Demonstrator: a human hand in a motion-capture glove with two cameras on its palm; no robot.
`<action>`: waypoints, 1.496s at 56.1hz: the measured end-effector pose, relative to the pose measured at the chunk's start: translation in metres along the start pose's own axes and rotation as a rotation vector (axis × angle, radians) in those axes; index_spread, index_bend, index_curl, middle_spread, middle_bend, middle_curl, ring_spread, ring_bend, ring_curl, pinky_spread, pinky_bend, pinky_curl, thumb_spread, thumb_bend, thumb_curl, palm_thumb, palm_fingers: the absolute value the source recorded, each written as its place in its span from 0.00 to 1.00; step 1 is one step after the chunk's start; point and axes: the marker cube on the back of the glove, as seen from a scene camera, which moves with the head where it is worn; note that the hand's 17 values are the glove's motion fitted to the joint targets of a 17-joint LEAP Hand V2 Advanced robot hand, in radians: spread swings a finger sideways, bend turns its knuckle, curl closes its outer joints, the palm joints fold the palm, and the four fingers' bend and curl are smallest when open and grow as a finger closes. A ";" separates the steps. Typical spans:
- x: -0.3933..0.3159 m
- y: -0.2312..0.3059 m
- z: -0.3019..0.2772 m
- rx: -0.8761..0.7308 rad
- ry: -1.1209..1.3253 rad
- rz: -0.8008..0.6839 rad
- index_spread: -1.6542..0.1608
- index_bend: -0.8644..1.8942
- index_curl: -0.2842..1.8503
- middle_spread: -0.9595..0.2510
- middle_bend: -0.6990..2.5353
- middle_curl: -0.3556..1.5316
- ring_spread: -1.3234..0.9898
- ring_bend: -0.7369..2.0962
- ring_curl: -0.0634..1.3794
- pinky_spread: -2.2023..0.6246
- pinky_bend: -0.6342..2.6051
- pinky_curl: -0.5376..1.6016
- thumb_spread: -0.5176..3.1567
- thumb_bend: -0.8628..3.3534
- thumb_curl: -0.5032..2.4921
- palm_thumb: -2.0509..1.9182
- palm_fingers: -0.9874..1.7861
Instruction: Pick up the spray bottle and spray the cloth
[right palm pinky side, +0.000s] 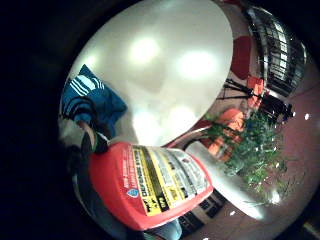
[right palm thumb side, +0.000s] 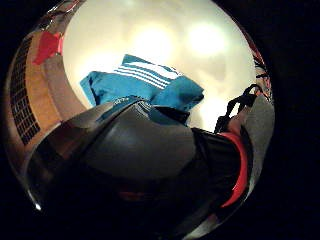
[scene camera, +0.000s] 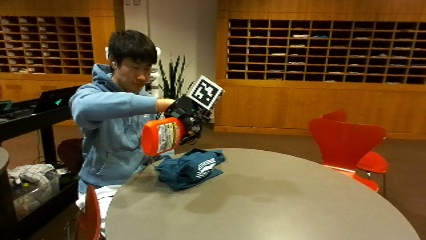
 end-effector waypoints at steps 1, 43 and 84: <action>0.000 0.001 -0.001 0.001 0.008 0.011 0.79 0.43 0.37 0.68 0.37 0.43 0.49 0.45 0.33 0.69 0.32 0.43 0.24 0.20 0.41 0.73 0.85; -0.049 -0.007 -0.097 0.855 -1.073 -0.071 0.79 0.43 0.37 0.67 0.37 0.43 0.49 0.45 0.33 0.69 0.32 0.43 0.24 0.20 0.42 0.73 0.85; -0.174 -0.182 -0.052 0.951 -1.424 -0.009 0.79 0.40 0.36 0.68 0.37 0.43 0.50 0.46 0.33 0.70 0.33 0.43 0.25 0.19 0.41 0.73 0.84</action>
